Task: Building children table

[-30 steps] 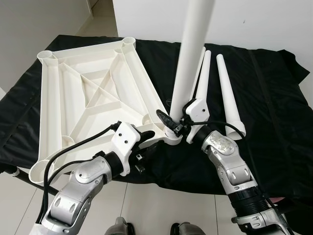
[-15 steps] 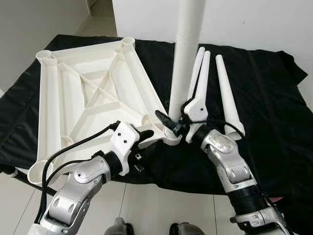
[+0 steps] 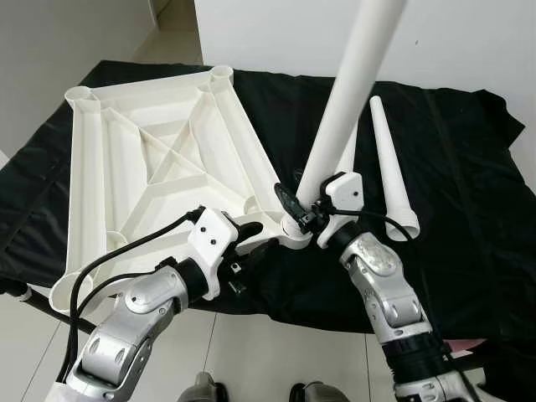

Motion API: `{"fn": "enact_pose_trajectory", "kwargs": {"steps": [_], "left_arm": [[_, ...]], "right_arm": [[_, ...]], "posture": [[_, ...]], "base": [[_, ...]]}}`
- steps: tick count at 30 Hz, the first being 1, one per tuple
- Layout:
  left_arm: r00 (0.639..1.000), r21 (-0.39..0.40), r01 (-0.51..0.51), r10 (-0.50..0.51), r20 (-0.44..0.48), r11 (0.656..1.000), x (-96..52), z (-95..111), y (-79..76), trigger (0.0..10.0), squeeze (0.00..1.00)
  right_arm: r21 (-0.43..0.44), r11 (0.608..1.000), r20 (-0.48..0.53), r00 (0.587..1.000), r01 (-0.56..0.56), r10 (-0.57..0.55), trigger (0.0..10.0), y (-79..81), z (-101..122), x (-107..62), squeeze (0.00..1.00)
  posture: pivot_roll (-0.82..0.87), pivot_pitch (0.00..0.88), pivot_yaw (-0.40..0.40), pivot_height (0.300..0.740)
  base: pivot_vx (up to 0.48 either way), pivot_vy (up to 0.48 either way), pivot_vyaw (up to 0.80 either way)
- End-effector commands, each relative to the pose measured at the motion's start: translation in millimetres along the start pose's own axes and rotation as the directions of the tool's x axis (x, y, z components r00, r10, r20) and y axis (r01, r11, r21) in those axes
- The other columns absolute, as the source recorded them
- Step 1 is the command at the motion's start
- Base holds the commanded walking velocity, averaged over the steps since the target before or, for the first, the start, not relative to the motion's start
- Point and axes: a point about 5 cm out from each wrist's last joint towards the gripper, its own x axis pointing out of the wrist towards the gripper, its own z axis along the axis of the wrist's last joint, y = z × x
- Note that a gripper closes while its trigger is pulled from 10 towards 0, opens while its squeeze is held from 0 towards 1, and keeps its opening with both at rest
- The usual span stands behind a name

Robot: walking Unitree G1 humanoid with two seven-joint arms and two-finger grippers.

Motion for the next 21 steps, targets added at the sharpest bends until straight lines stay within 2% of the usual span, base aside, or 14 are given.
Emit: {"fn": "enact_pose_trajectory", "kwargs": {"steps": [1,3,4,7,9,12,13,21], "left_arm": [[1.000,0.006,0.009,-0.009,0.003,1.000,-1.3,3,0.2,10.0,0.00],[1.000,0.006,0.009,-0.009,0.004,1.000,-1.3,3,0.1,10.0,0.00],[1.000,0.005,0.008,-0.008,0.004,1.000,-1.4,3,0.4,10.0,0.00],[1.000,0.005,0.009,-0.009,0.004,1.000,-1.2,3,0.3,10.0,0.00],[1.000,0.003,0.013,-0.013,0.004,1.000,-0.6,3,0.1,10.0,0.00],[1.000,0.003,0.014,-0.014,0.003,1.000,-0.4,3,0.1,10.0,0.00],[1.000,0.002,0.014,-0.014,0.003,1.000,-0.5,3,-0.1,10.0,0.00],[1.000,0.000,0.008,-0.008,0.004,1.000,-1.1,3,0.0,10.0,0.00]], "right_arm": [[0.051,0.997,-0.039,0.998,0.051,-0.049,10.0,-4.2,-11,-8.5,0.00],[0.070,0.995,-0.038,0.997,0.064,-0.061,10.0,-5.0,-11,-9.2,0.00],[0.040,0.997,-0.050,0.997,0.060,-0.058,10.0,-4.8,-13,-9.2,0.00],[0.032,0.998,-0.074,0.996,0.052,-0.050,10.0,-3.8,-14,-8.6,0.00],[-0.035,0.999,-0.133,0.991,0.014,-0.019,10.0,-1.5,-17,-4.3,0.00],[-0.064,0.998,-0.169,0.986,-0.012,0.001,10.0,-1.6,-17,-0.8,0.00],[-0.103,0.994,-0.190,0.982,-0.037,0.017,10.0,-1.9,-17,1.9,0.00],[-0.160,0.977,-0.209,0.972,-0.141,0.106,10.0,0.7,-12,8.4,0.00]], "posture": [[-0.03,0.127,0.032,0.740],[-0.03,0.127,0.032,0.740],[-0.03,0.127,0.035,0.740],[-0.03,0.127,0.038,0.740],[-0.03,0.129,0.039,0.740],[-0.03,0.129,0.039,0.740],[-0.03,0.132,0.039,0.740],[-0.03,0.135,0.034,0.740]], "base": [[0.000,0.000,0.00],[0.000,0.000,0.00],[0.000,0.000,0.00],[0.000,0.000,0.00],[0.000,0.000,0.00],[0.000,0.000,0.00],[0.000,0.000,0.00],[0.000,0.000,0.00]]}}
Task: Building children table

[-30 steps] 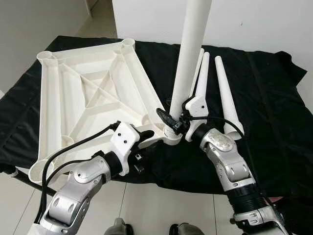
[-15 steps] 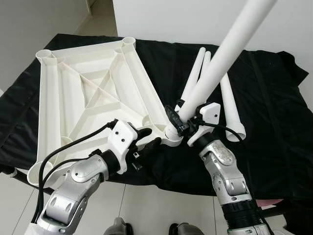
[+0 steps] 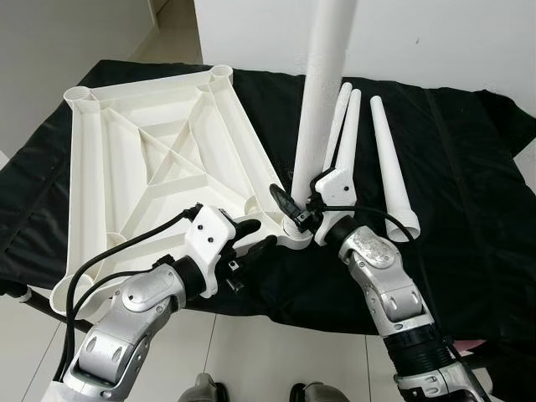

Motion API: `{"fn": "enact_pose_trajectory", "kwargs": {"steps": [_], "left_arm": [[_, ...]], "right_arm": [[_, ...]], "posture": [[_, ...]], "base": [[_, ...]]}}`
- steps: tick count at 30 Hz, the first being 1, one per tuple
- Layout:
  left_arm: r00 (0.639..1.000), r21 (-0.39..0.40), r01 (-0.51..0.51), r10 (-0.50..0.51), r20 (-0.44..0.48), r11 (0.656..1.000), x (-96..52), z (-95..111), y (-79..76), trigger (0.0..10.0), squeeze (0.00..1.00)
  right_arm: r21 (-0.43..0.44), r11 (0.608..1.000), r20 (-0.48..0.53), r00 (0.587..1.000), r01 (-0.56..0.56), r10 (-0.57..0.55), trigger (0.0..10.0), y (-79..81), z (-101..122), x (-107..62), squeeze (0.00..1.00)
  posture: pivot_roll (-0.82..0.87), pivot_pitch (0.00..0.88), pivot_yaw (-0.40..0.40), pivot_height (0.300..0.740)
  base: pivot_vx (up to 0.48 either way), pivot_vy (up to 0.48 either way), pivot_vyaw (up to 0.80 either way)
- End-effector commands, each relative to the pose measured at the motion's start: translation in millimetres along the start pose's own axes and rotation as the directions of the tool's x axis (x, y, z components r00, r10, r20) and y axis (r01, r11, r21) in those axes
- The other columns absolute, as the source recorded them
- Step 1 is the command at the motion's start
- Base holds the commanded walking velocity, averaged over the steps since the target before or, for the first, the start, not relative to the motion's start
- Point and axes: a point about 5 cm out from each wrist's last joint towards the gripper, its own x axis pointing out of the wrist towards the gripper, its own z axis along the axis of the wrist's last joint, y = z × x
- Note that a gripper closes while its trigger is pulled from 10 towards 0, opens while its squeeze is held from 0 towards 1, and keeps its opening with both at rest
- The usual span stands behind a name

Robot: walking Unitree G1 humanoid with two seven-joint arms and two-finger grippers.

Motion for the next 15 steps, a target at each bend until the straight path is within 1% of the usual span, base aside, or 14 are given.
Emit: {"fn": "enact_pose_trajectory", "kwargs": {"steps": [1,3,6,8,11,13,15], "left_arm": [[1.000,-0.001,0.008,-0.008,0.000,1.000,-1.0,1.9,-1.2,10.0,0.00],[1.000,0.000,0.000,0.000,-0.002,1.000,-2.4,2.3,0.1,10.0,0.00],[1.000,0.002,-0.004,0.004,-0.003,1.000,-3.4,2.6,1.0,10.0,0.00],[1.000,0.003,-0.005,0.005,-0.004,1.000,-3.6,2.6,1.1,10.0,0.00],[1.000,0.003,-0.005,0.005,-0.004,1.000,-3.6,2.6,1.1,10.0,0.00],[1.000,0.002,-0.002,0.002,-0.003,1.000,-3.2,3.0,0.7,10.0,0.00],[1.000,0.002,-0.002,0.002,-0.003,1.000,-3.2,3.0,0.7,10.0,0.00]], "right_arm": [[-0.014,1.000,-0.088,0.996,-0.026,0.025,10.0,-0.3,-16.1,-3.9,0.00],[-0.036,0.997,-0.084,0.994,-0.071,0.068,10.0,0.0,-14.7,-2.8,0.00],[-0.044,0.994,-0.082,0.992,-0.101,0.097,10.0,-0.1,-14.6,-3.7,0.00],[-0.005,0.996,-0.090,0.992,-0.090,0.089,10.0,-2.4,-16.4,-4.6,0.00],[0.009,0.996,-0.094,0.992,-0.084,0.084,10.0,-3.2,-16.9,-4.7,0.00],[0.058,0.997,-0.110,0.992,-0.051,0.058,10.0,-8.4,-17.5,-2.8,0.00],[0.058,0.997,-0.110,0.992,-0.051,0.058,10.0,-8.4,-17.5,-2.8,0.00]], "posture": [[-0.03,0.135,0.034,0.740],[-0.02,0.138,0.034,0.740],[-0.02,0.142,0.034,0.740],[-0.02,0.142,0.034,0.740],[-0.02,0.142,0.034,0.740],[-0.02,0.143,0.037,0.740],[-0.02,0.143,0.037,0.740]], "base": [[0.000,0.000,0.00],[0.000,0.000,0.00],[0.000,0.000,0.00],[0.000,0.000,0.00],[0.000,0.000,0.00],[0.000,0.000,0.00],[0.000,0.000,0.00]]}}
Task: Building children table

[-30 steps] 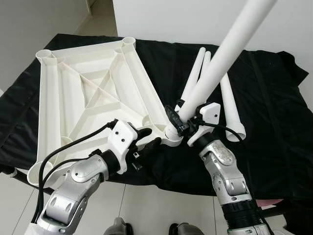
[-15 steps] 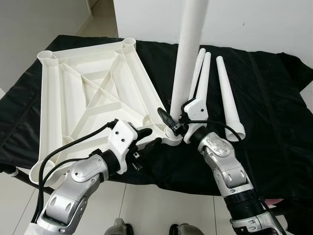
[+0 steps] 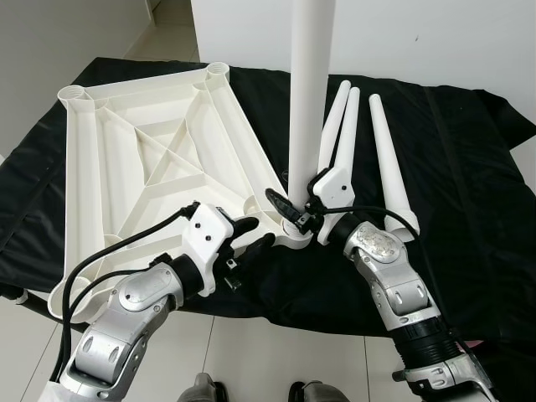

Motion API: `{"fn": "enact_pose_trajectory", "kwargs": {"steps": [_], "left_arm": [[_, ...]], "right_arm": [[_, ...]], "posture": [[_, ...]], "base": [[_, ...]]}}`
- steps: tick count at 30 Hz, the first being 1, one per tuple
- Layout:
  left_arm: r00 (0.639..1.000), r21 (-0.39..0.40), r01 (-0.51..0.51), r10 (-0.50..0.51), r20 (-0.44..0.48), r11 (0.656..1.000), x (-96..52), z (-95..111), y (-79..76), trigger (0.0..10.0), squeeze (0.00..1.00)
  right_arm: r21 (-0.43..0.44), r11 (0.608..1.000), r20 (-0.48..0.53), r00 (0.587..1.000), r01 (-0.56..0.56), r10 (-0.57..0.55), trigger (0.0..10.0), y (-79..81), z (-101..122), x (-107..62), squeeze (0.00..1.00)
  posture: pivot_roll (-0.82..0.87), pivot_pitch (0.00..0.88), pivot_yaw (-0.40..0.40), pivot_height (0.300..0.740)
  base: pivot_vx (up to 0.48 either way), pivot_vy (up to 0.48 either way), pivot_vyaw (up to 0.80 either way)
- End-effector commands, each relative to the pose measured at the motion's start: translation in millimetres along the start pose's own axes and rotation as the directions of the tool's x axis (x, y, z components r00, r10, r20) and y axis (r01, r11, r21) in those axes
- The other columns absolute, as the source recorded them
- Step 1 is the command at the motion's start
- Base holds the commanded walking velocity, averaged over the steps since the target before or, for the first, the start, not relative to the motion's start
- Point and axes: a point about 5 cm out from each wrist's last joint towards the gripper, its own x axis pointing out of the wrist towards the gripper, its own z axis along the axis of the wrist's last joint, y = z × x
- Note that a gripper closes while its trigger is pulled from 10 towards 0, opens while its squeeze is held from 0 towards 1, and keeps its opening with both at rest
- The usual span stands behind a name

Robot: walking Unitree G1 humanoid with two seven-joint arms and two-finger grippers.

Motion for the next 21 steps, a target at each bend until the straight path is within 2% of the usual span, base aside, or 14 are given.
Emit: {"fn": "enact_pose_trajectory", "kwargs": {"steps": [1,10,21], "left_arm": [[1.000,-0.004,0.006,-0.006,0.000,1.000,-0.8,1,-1.0,10.0,0.00],[1.000,-0.003,0.012,-0.012,0.002,1.000,1.0,1,-1.2,10.0,0.00],[1.000,-0.002,0.011,-0.011,0.000,1.000,0.2,1,-1.6,10.0,0.00]], "right_arm": [[0.074,0.997,-0.109,0.994,0.036,-0.028,10.0,-4.6,-21,-4.8,0.00],[0.137,0.988,-0.147,0.988,0.069,-0.049,10.0,-14.3,-23,-0.2,0.00],[0.173,0.980,-0.150,0.986,0.100,-0.074,10.0,-11.4,-27,-2.7,0.00]], "posture": [[-0.02,0.141,0.037,0.740],[-0.02,0.135,0.035,0.740],[-0.02,0.135,0.035,0.740]], "base": [[0.000,0.000,0.00],[0.000,0.000,0.00],[0.000,0.000,0.00]]}}
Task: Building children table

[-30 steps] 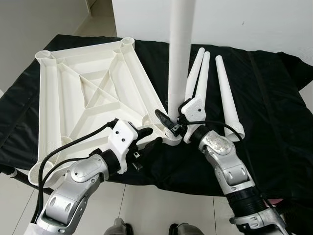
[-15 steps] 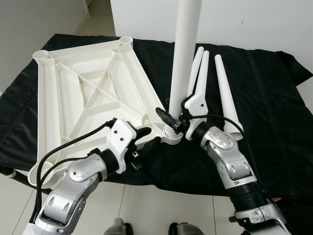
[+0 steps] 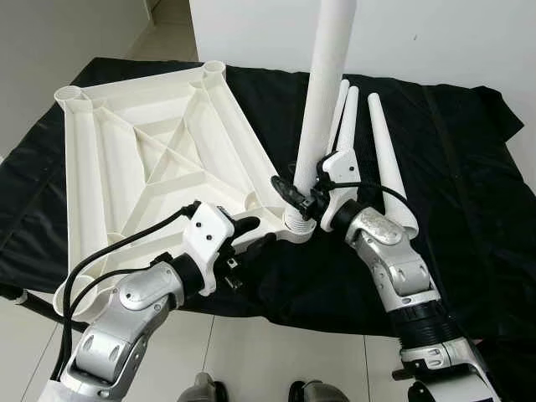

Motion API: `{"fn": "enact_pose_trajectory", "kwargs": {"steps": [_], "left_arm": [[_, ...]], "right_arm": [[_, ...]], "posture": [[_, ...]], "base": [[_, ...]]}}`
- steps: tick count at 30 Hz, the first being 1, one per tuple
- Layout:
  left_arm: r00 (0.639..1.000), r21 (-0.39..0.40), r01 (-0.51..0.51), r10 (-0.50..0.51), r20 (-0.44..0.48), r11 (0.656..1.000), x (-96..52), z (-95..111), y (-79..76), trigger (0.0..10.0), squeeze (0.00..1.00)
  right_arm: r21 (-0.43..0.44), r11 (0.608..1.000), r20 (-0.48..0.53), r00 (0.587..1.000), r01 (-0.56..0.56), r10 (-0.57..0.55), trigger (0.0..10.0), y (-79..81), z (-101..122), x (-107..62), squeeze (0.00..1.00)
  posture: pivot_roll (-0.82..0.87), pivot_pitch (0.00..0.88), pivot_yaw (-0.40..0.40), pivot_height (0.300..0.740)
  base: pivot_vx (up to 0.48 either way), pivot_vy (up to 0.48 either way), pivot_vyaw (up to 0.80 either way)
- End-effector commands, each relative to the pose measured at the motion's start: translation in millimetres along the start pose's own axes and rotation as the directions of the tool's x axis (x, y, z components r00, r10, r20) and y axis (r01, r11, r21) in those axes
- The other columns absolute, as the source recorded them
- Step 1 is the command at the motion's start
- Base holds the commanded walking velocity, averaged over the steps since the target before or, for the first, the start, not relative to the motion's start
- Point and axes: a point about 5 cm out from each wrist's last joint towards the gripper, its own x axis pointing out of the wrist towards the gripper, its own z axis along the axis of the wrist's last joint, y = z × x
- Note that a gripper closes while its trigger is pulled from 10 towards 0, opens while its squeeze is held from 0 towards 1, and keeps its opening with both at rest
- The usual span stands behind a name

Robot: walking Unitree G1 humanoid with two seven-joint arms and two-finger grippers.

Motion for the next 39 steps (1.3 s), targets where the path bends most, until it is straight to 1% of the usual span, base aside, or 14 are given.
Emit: {"fn": "enact_pose_trajectory", "kwargs": {"steps": [1,5,7,14,15,16,17,18,19,21,22,26,30,39], "left_arm": [[1.000,-0.005,0.010,-0.010,-0.004,1.000,-0.7,0,-2.0,10.0,0.00],[1.000,-0.004,0.011,-0.011,-0.003,1.000,-0.8,0,-2.1,10.0,0.00],[1.000,-0.002,0.012,-0.012,-0.003,1.000,-0.5,0,-2.1,10.0,0.00],[1.000,-0.002,0.019,-0.019,-0.005,1.000,-0.2,-1,-3.9,10.0,0.00],[1.000,-0.002,0.021,-0.021,-0.005,1.000,-0.2,-1,-4.3,10.0,0.00],[1.000,-0.002,0.021,-0.021,-0.005,1.000,-0.2,-1,-4.3,10.0,0.00],[1.000,-0.002,0.021,-0.021,-0.005,1.000,-0.1,0,-4.2,10.0,0.00],[1.000,-0.002,0.021,-0.021,-0.005,1.000,-0.1,0,-4.2,10.0,0.00],[1.000,-0.001,0.021,-0.021,-0.005,1.000,0.1,0,-3.6,10.0,0.00],[1.000,-0.001,0.021,-0.021,-0.005,1.000,0.1,0,-3.6,10.0,0.00],[1.000,0.000,0.021,-0.021,-0.004,1.000,0.1,0,-3.3,10.0,0.00],[1.000,0.002,0.020,-0.020,-0.004,1.000,-0.9,1,-2.9,10.0,0.00],[1.000,0.004,0.020,-0.020,-0.009,1.000,-2.9,1,-1.8,10.0,0.00],[1.000,0.007,0.023,-0.023,-0.017,1.000,-5.1,2,0.6,10.0,0.00]], "right_arm": [[0.069,0.996,-0.114,0.992,0.057,-0.049,10.0,-1.1,-27,-7.3,0.00],[0.099,0.991,-0.126,0.989,0.090,-0.077,10.0,-2.3,-30,-9.5,0.00],[0.124,0.982,-0.145,0.982,0.142,-0.124,10.0,-5.9,-35,-11.5,0.00],[0.145,0.968,-0.157,0.971,0.205,-0.182,10.0,-8.3,-41,-14.6,0.00],[0.114,0.974,-0.149,0.973,0.196,-0.178,10.0,-5.8,-41,-15.2,0.00],[0.114,0.974,-0.149,0.973,0.196,-0.178,10.0,-5.8,-41,-15.2,0.00],[0.073,0.981,-0.131,0.977,0.178,-0.167,10.0,-2.9,-39,-15.4,0.00],[0.073,0.981,-0.131,0.977,0.178,-0.167,10.0,-2.9,-39,-15.4,0.00],[0.025,0.988,-0.115,0.982,0.151,-0.147,10.0,1.2,-38,-15.6,0.00],[0.025,0.988,-0.115,0.982,0.151,-0.147,10.0,1.2,-38,-15.6,0.00],[-0.002,0.992,-0.100,0.987,0.130,-0.129,10.0,5.5,-38,-16.4,0.00],[-0.040,0.993,-0.086,0.990,0.107,-0.110,10.0,14.5,-40,-18.9,0.00],[-0.069,0.991,-0.059,0.991,0.118,-0.122,10.0,20.5,-41,-20.9,0.00],[-0.068,0.993,-0.015,0.995,0.101,-0.102,10.0,32.3,-47,-27.6,0.00]], "posture": [[-0.02,0.133,0.034,0.740],[-0.02,0.132,0.035,0.740],[-0.02,0.132,0.035,0.740],[-0.03,0.137,0.044,0.740],[-0.03,0.139,0.047,0.740],[-0.03,0.139,0.047,0.740],[-0.03,0.139,0.047,0.740],[-0.03,0.139,0.047,0.740],[-0.03,0.139,0.047,0.740],[-0.03,0.139,0.047,0.740],[-0.03,0.138,0.049,0.740],[-0.02,0.142,0.060,0.740],[-0.02,0.152,0.074,0.740],[-0.02,0.163,0.085,0.740]], "base": [[0.000,0.000,0.00],[0.000,0.000,0.00],[0.000,0.000,0.00],[0.000,0.000,0.00],[0.000,0.000,0.00],[0.000,0.000,0.00],[0.000,0.000,0.00],[0.000,0.000,0.00],[0.000,0.000,0.00],[0.000,0.000,0.00],[0.000,0.000,0.00],[0.000,0.000,0.00],[0.000,0.000,0.00],[0.000,0.000,0.00]]}}
